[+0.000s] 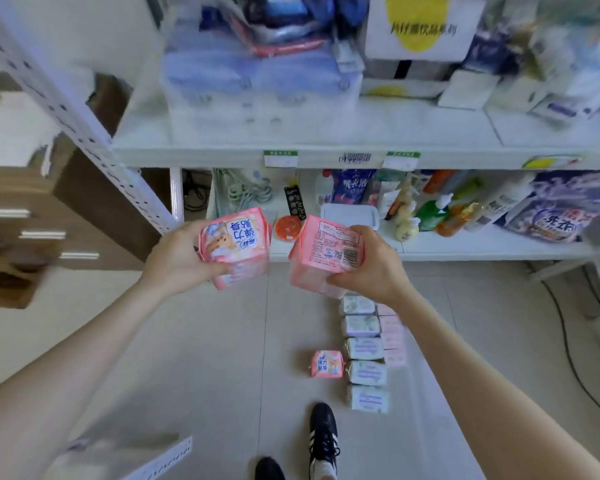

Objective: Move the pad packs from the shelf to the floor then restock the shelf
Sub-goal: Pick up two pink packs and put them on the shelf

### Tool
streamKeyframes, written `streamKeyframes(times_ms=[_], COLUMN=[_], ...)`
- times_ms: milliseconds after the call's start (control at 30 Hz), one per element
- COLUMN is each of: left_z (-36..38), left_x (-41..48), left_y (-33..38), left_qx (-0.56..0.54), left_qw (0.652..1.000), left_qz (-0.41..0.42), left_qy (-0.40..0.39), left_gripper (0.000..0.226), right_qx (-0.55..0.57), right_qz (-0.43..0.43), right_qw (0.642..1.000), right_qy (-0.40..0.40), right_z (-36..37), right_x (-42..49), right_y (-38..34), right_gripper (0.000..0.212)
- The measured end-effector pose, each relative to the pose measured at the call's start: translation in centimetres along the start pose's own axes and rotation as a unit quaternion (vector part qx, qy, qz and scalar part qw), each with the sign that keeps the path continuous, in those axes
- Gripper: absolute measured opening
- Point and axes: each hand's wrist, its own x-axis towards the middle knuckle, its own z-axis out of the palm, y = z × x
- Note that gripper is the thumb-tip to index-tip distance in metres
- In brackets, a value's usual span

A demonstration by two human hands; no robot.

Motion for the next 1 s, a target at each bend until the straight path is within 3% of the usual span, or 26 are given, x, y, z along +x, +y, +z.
streamKeyframes(times_ms=[567,833,1000], left_z=[-29.8,-41.5,-46.7], left_x=[-6.3,-7.0,-5.5], left_y=[15.0,22.7,26.3], left_qx=[-0.023,0.012,-0.002], left_qw=[0.989,0.976,0.972], left_qz=[0.097,0.161,0.165], left_qy=[0.112,0.144,0.168], left_gripper=[0.069,0.055,0.055], right_qx=[0.011,0.009,0.007], right_qz=[-0.212,-0.290,-0.320], right_qw=[0.974,0.948,0.938], right_qy=[0.082,0.129,0.133], right_z=[-20.4,-28.8,-33.5], right_x=[-3.9,-4.8,-3.7], right_y=[-25.9,-34.9,-38.5], right_gripper=[0.091,0.072,0.073])
